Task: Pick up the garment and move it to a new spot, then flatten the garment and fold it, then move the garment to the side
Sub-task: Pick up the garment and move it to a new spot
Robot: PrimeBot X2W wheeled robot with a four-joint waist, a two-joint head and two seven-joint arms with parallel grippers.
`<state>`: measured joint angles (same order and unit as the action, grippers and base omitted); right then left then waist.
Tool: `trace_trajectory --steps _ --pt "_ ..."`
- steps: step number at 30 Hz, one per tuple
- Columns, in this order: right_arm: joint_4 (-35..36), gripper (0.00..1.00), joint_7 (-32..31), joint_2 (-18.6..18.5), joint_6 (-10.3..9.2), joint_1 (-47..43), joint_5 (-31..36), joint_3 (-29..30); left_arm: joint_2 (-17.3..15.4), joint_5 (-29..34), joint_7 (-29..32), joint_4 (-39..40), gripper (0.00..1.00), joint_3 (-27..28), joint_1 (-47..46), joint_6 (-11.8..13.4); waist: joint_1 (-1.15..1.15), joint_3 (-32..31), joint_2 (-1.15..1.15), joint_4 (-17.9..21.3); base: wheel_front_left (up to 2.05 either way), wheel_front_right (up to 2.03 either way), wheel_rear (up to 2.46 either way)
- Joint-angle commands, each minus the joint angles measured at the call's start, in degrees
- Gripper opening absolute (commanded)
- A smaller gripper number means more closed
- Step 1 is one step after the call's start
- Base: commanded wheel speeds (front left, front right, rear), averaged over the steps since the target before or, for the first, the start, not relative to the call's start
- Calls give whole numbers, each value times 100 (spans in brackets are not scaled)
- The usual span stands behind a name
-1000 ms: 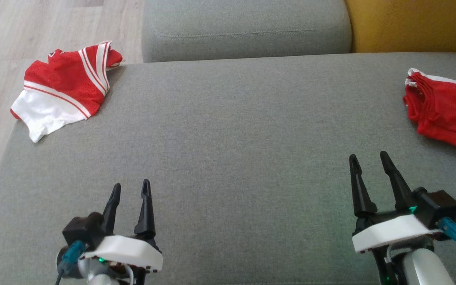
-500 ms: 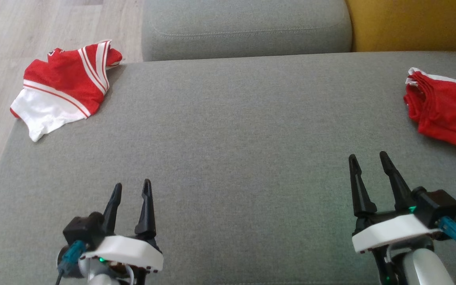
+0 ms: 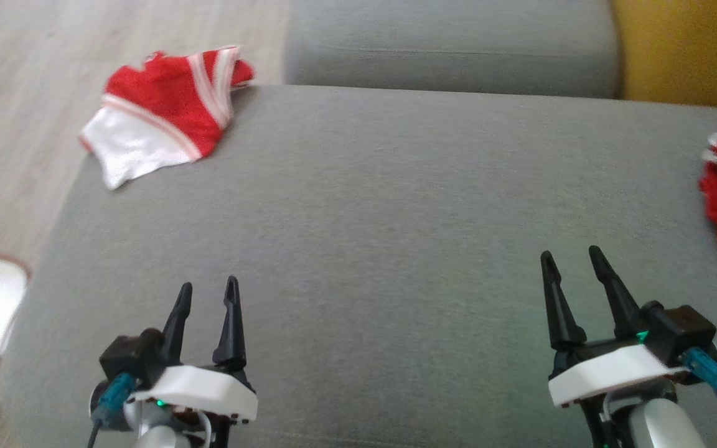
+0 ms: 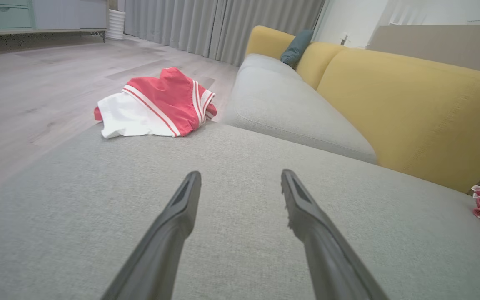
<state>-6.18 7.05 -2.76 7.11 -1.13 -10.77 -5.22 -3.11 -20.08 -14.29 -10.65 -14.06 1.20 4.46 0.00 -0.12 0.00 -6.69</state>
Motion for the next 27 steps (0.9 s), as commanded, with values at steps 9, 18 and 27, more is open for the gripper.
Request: trace_trajectory --steps 9,18,27 --pt "189 100 50 -12 37 148 -148 -344 -2 113 -71 250 100 245 -282 -26 0 -21 0 -1657 0 0 0" --pt "180 100 65 -12 37 180 -176 -503 -13 117 -71 334 100 301 -220 -25 0 -25 0 -2306 0 0 0" --pt "144 100 -21 -12 37 391 -106 -701 0 89 -71 579 100 471 -72 40 0 152 0 -2397 0 0 0"
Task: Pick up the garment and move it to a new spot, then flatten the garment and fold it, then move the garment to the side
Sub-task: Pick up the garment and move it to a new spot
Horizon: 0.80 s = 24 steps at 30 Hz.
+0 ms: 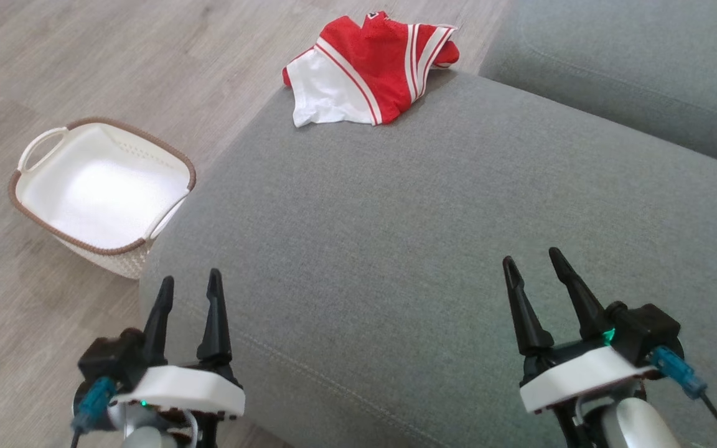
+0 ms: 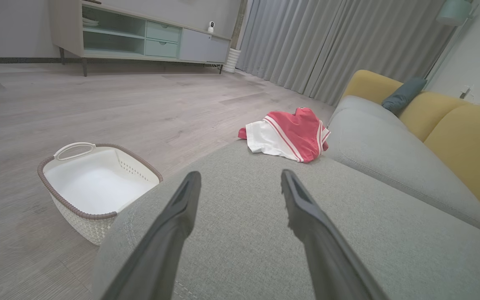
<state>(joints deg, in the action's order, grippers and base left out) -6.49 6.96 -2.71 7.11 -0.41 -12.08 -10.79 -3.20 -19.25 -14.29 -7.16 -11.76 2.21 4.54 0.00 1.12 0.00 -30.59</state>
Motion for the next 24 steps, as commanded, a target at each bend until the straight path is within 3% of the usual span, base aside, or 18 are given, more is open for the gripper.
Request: trace_trajectory --steps 1,8,12,18,24 --pt "180 100 -15 -17 37 334 35 -151 10 3 -71 249 100 251 -163 34 0 51 0 -12 0 0 0" --pt "314 100 -30 -17 37 368 153 98 -1 38 -71 219 100 248 -332 -11 0 301 0 -24 0 0 0" --pt "528 100 -159 -17 37 481 336 270 -219 113 -71 165 100 382 -850 -99 0 658 0 219 0 0 0" --pt "915 100 -399 -17 37 772 684 405 -707 108 112 39 100 644 -2373 -318 0 1303 0 753 0 0 0" --pt "1326 100 -572 -17 37 1108 933 379 -1157 -71 855 -481 100 790 -4225 -602 0 1997 0 1424 0 0 0"
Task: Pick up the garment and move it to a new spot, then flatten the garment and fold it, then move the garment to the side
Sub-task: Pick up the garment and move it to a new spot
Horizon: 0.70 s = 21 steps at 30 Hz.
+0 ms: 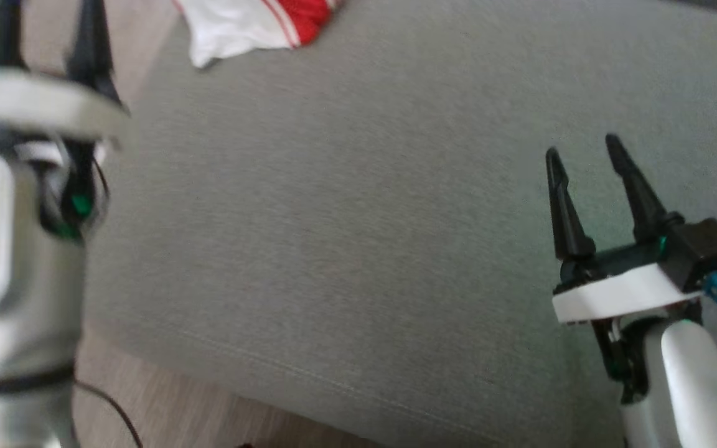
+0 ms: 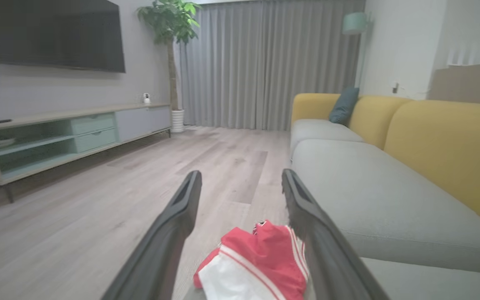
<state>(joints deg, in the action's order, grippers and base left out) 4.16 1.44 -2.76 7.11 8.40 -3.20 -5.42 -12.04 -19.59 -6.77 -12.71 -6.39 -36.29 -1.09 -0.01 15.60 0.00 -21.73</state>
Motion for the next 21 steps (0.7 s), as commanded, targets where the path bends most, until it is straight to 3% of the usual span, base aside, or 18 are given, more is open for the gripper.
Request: trace_trajectory --steps 1,11,21 --pt "333 100 -40 -11 37 280 79 -164 -351 -63 260 -92 100 267 -668 -76 1 676 0 650 0 0 0" --pt "1072 100 -132 -11 37 413 318 -291 -928 -165 1463 -2007 100 255 -2456 -261 1 1661 0 1541 0 0 0" --pt "2346 100 -247 -11 37 224 467 -557 -1293 -39 1336 -3209 100 342 -3260 7 1 2541 0 1922 0 0 0"
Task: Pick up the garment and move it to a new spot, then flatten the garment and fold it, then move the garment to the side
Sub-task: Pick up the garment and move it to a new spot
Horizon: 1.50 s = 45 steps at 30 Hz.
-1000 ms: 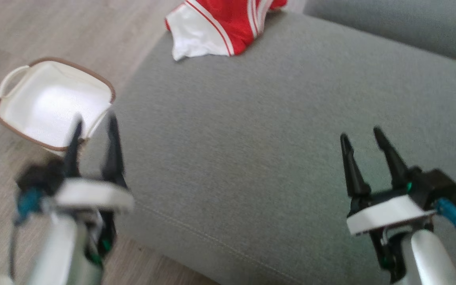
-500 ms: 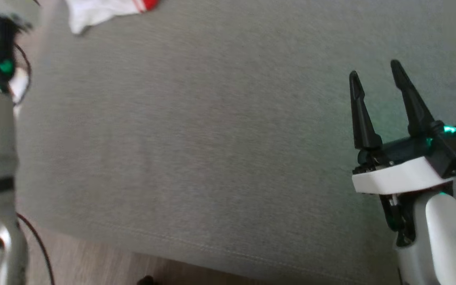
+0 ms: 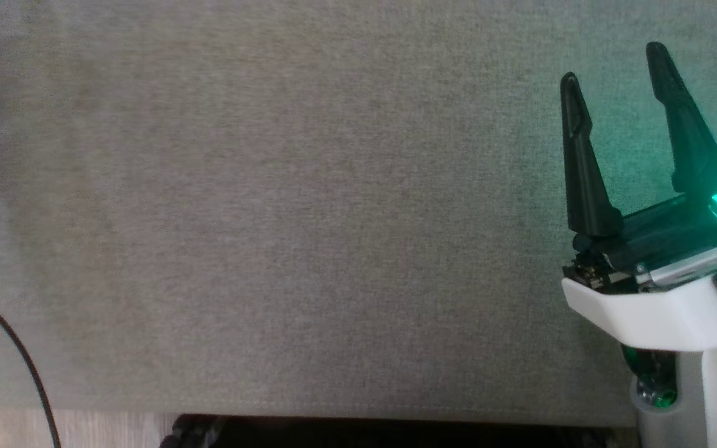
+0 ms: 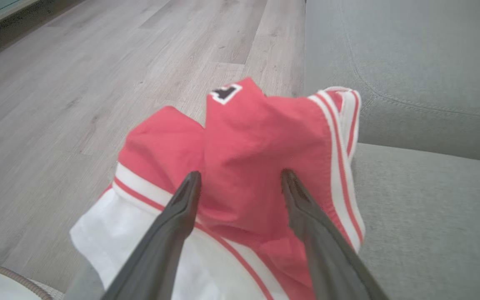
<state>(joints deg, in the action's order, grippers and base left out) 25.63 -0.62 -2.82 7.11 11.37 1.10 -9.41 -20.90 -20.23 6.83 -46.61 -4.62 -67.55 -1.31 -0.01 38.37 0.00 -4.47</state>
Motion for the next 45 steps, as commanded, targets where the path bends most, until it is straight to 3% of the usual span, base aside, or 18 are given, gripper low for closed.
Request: trace_trajectory --steps 1,6,7,8,9,10,17,27,38,45 --pt "261 100 -48 -6 37 -93 38 -179 -423 35 -81 99 100 172 -178 62 1 315 0 199 0 0 0" --pt "363 100 -45 -6 37 -137 64 -155 -510 86 -360 -300 100 179 -329 176 1 454 0 198 0 0 0" --pt "356 100 -39 -6 37 -139 66 -149 -514 83 -419 -365 91 176 -350 166 1 460 0 196 0 0 0" --pt "346 100 -30 -6 37 -138 64 -139 -514 81 -509 -409 45 171 -371 150 1 462 0 191 0 0 0" --pt "334 100 -21 -6 37 -133 62 -127 -511 81 -616 -442 27 164 -392 125 1 463 0 183 0 0 0" --pt "315 100 -11 -6 37 -122 57 -113 -502 77 -721 -470 0 150 -412 78 1 453 0 172 0 0 0" --pt "39 100 157 -6 37 -14 -37 -36 -405 128 -1238 -699 0 -76 -483 -250 1 19 0 114 0 0 0" --pt "-617 100 507 -6 37 -55 -417 209 -106 111 -1414 -240 0 -796 -464 -596 1 -1262 0 160 0 0 0" --pt "-1264 100 857 -6 37 -480 -870 659 617 -219 -568 1256 0 -1575 341 -581 1 -2730 0 474 0 0 0" --pt "-1416 100 958 -6 37 -686 -1068 684 1390 -619 -142 2449 0 -1844 1527 -200 1 -2828 0 840 0 0 0"
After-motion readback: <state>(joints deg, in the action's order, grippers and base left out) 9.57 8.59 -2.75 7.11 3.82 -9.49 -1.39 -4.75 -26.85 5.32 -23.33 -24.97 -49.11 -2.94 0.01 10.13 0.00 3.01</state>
